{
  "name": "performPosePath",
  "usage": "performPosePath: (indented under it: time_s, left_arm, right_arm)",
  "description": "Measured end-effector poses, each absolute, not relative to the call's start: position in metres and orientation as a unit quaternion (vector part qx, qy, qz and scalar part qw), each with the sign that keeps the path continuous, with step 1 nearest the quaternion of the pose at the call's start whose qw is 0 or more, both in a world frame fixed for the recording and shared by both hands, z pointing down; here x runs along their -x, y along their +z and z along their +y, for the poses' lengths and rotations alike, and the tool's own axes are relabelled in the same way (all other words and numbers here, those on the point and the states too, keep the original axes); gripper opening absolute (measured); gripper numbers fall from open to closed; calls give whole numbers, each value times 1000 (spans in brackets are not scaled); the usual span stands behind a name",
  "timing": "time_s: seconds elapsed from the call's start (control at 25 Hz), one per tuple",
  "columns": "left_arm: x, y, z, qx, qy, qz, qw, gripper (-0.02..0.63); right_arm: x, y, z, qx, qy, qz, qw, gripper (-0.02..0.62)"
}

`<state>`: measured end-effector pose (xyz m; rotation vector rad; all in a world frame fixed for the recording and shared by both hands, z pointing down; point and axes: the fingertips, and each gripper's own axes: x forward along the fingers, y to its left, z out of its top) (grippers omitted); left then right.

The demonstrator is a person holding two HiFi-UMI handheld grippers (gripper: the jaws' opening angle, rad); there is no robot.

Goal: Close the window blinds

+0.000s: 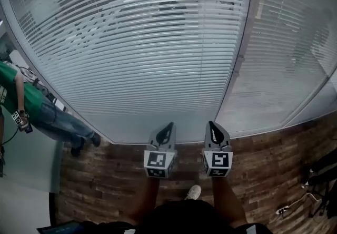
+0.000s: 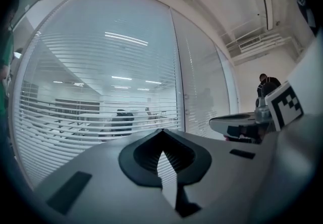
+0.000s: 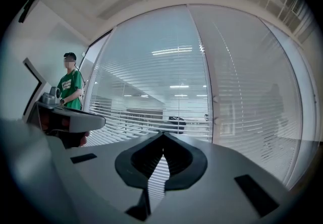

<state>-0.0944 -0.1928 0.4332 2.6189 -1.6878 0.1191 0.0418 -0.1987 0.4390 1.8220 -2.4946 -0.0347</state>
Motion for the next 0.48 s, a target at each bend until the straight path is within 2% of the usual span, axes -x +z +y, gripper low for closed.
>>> performPosePath:
  time_s: [0.48]
  left_arm:
    - [63, 441, -235, -836, 49, -546, 7, 0]
  right_arm:
    - [-73, 445, -242, -581, -6, -813, 29, -3]
